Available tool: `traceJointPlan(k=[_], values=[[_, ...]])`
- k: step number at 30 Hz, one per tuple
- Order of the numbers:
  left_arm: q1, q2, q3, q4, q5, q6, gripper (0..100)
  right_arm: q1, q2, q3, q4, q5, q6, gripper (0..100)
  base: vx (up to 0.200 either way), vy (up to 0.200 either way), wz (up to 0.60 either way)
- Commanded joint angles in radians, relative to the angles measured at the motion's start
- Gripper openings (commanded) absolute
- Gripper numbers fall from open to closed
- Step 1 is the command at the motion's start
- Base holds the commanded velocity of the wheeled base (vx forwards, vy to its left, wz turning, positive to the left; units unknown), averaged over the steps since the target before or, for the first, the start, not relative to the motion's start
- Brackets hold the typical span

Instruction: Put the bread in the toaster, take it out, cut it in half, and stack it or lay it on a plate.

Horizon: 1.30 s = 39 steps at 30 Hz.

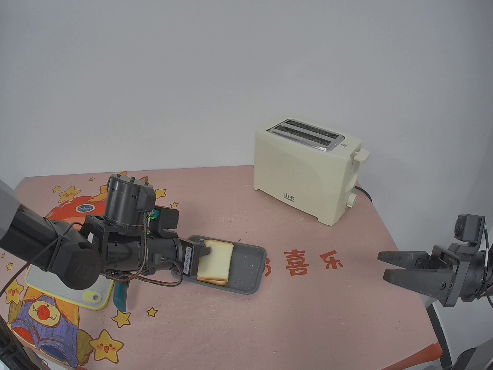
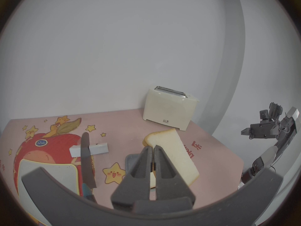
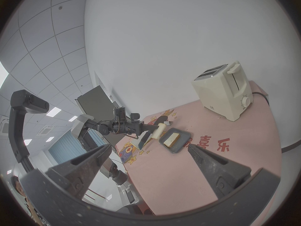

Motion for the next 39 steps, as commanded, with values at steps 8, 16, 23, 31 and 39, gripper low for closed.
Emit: traceJointPlan(k=[8,16,23,31,39], values=[[0.043,0.019,-0.001,-0.019,-0.004,0.005,0,0.001,0.002,0.0,0.0,0.001,0.0,100,0.0,0.0,0.0],[0.043,0.019,0.006,-0.019,-0.013,0.005,0,0.001,0.006,0.0,0.0,0.001,0.0,100,0.0,0.0,0.0],[0.04,0.021,0.008,-0.019,-0.013,0.007,0,0.001,0.008,0.001,0.0,0.001,0.0,100,0.0,0.0,0.0],[0.038,0.019,0.011,-0.019,-0.013,0.008,0,0.001,0.008,0.0,0.0,0.001,0.0,100,0.0,0.0,0.0],[0.034,0.011,0.031,-0.02,-0.013,0.037,100,0.003,0.009,0.001,0.0,0.001,0.0,100,0.0,0.0,0.0]])
